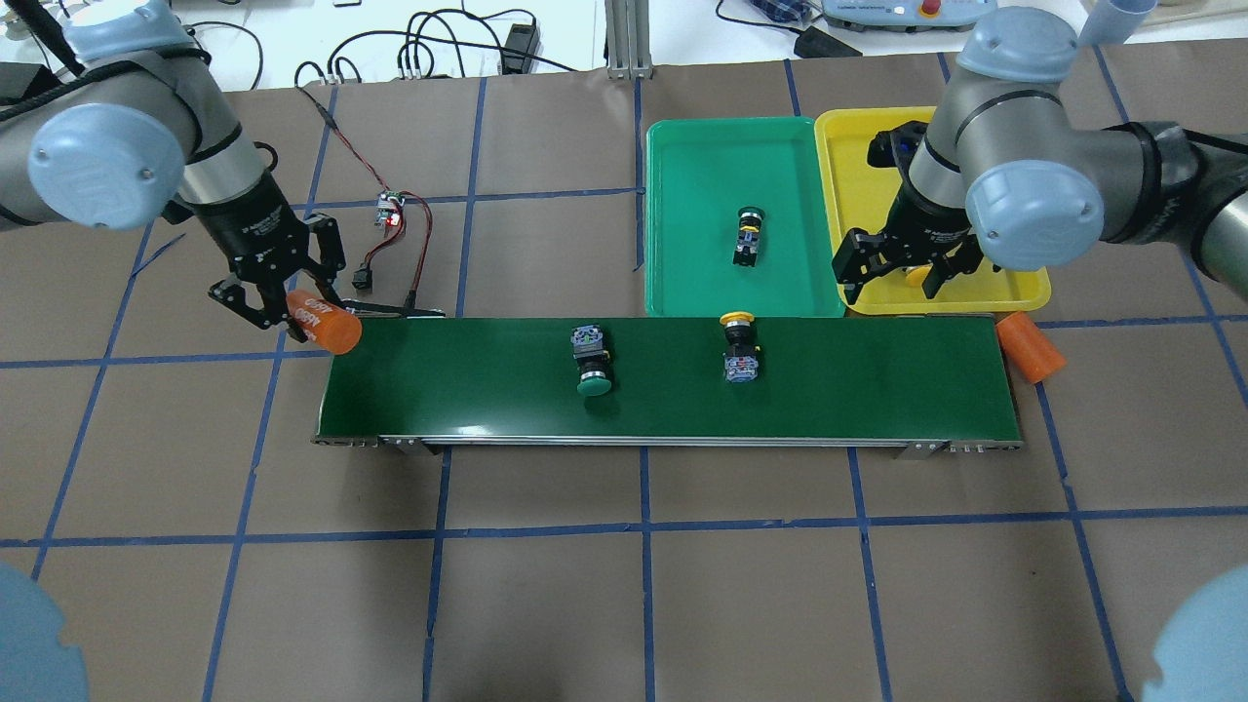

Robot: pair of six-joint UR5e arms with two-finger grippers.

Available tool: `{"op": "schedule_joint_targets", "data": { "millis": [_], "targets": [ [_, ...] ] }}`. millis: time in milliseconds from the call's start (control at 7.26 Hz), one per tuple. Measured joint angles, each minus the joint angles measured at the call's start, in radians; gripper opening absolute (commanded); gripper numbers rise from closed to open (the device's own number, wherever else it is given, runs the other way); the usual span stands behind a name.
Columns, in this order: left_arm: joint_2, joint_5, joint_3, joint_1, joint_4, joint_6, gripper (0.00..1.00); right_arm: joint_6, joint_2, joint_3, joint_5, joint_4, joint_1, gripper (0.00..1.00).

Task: Sort buttons by color to trays
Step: 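Release the yellow button in the yellow tray while left carries cylinder to belt, then grasp another yellow button on the belt with right while left places cylinder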

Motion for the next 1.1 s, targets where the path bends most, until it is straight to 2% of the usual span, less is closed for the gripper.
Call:
{"op": "schedule_joint_targets", "data": {
  "millis": [138,276,413,551,689,827,965,1103],
  "targets": [
    [-0.004,0.0,-0.027,-0.047,0.031,-0.11,0.03,0.058,-0.024,0.02,0.002,-0.004,0.059,0.96],
    [-0.014,0.003,-0.04,-0.089,0.058,-0.204,0.29,0.123,-0.035,0.029,0.003,-0.01,0.113,0.96],
    [-0.026,0.006,-0.047,-0.113,0.095,-0.252,0.59,0.182,-0.039,0.033,0.002,-0.02,0.155,0.95],
    [-0.038,0.01,-0.05,-0.122,0.129,-0.272,0.8,0.226,-0.037,0.036,-0.002,-0.039,0.19,0.93],
    [-0.046,0.013,-0.051,-0.126,0.144,-0.277,0.92,0.247,-0.032,0.045,-0.01,-0.064,0.215,0.85],
    [-0.05,0.014,-0.053,-0.128,0.149,-0.274,0.99,0.252,-0.028,0.069,-0.022,-0.093,0.226,0.76],
    [-0.044,0.017,-0.053,-0.13,0.149,-0.263,1.0,0.246,-0.027,0.104,-0.04,-0.132,0.229,0.56],
    [-0.025,0.034,-0.045,-0.129,0.142,-0.225,1.0,0.232,-0.026,0.134,-0.053,-0.176,0.23,0.27]
  ]
}}
